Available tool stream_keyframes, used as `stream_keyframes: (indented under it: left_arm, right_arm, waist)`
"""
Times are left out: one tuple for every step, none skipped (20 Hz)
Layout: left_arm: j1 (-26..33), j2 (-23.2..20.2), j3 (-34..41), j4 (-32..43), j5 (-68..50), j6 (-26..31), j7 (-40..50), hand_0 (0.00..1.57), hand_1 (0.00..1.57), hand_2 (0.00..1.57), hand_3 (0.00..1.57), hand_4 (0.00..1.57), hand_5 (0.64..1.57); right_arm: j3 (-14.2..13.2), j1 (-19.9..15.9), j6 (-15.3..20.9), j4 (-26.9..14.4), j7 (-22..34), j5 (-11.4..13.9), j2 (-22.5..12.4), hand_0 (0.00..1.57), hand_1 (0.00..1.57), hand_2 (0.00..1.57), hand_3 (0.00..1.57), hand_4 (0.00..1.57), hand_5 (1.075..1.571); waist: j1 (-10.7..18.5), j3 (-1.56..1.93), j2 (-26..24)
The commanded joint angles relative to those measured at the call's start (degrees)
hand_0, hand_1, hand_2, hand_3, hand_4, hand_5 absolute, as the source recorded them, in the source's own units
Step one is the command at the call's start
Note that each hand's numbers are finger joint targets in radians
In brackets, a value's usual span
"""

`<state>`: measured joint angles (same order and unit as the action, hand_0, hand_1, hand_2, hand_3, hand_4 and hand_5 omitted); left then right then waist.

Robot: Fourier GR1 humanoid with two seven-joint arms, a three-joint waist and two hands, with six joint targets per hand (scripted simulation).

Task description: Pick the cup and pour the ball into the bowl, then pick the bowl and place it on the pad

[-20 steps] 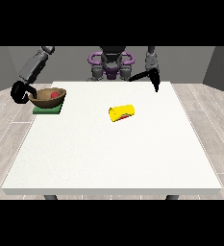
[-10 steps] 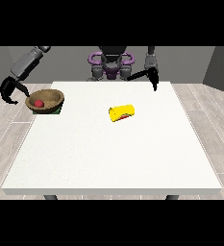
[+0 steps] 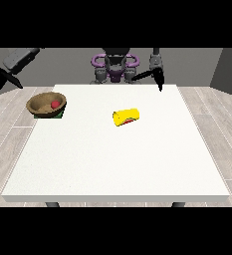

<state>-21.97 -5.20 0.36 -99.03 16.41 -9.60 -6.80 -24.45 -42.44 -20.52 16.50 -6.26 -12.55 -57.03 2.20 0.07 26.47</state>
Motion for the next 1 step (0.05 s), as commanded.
stream_keyframes:
  left_arm:
    - [4.29,1.32,-1.19,3.64,-0.36,0.69,-0.22,0.0,0.0,0.0,0.0,0.0,1.569]
  right_arm:
    - [-1.39,-1.69,-6.64,0.14,5.81,-2.28,-4.38,0.0,0.0,0.19,0.29,0.0,1.503]
  waist:
    - [-0.21,-0.12,-6.92]
